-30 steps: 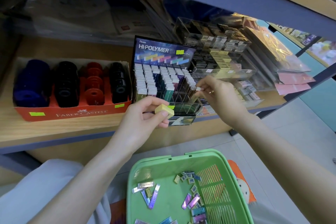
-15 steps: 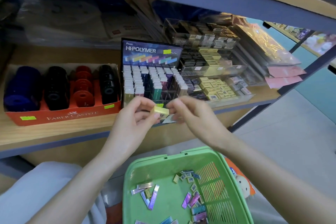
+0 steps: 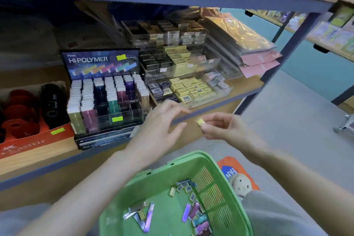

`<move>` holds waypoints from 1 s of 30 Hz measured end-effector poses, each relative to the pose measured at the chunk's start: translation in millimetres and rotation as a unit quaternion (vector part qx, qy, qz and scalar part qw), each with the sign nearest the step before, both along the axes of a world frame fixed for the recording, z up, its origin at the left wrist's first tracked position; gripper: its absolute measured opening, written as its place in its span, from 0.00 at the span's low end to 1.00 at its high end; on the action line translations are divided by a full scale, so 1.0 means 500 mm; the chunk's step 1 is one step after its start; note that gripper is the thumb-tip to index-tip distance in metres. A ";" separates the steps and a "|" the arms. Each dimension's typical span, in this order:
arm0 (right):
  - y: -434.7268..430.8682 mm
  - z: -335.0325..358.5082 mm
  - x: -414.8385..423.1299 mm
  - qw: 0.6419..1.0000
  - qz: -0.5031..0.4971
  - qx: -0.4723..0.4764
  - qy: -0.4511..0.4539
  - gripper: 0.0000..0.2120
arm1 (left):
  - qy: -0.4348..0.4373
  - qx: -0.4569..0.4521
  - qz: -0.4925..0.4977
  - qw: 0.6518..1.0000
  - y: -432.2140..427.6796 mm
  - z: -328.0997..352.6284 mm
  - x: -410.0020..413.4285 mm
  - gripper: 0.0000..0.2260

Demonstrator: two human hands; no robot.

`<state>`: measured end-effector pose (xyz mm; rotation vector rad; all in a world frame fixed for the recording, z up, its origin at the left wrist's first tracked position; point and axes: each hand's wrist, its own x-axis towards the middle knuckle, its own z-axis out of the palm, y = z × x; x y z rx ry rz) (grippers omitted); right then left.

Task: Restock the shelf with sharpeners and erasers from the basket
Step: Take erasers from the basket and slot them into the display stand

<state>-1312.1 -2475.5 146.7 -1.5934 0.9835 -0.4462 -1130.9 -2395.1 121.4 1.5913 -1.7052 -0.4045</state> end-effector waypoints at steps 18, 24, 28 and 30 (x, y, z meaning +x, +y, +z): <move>-0.356 -0.051 0.104 0.849 0.051 -0.428 0.306 0.15 | -0.237 0.090 0.032 0.967 -0.237 -0.050 0.016 0.21; -0.369 -0.058 0.132 0.839 0.109 -0.439 0.303 0.14 | -0.246 0.061 0.046 0.966 -0.235 -0.059 0.012 0.20; -0.373 -0.059 0.134 0.850 0.104 -0.432 0.284 0.12 | -0.253 0.053 0.049 0.965 -0.236 -0.062 0.012 0.20; -0.373 -0.062 0.131 0.854 0.091 -0.433 0.273 0.10 | -0.256 0.045 0.050 0.964 -0.237 -0.064 0.012 0.20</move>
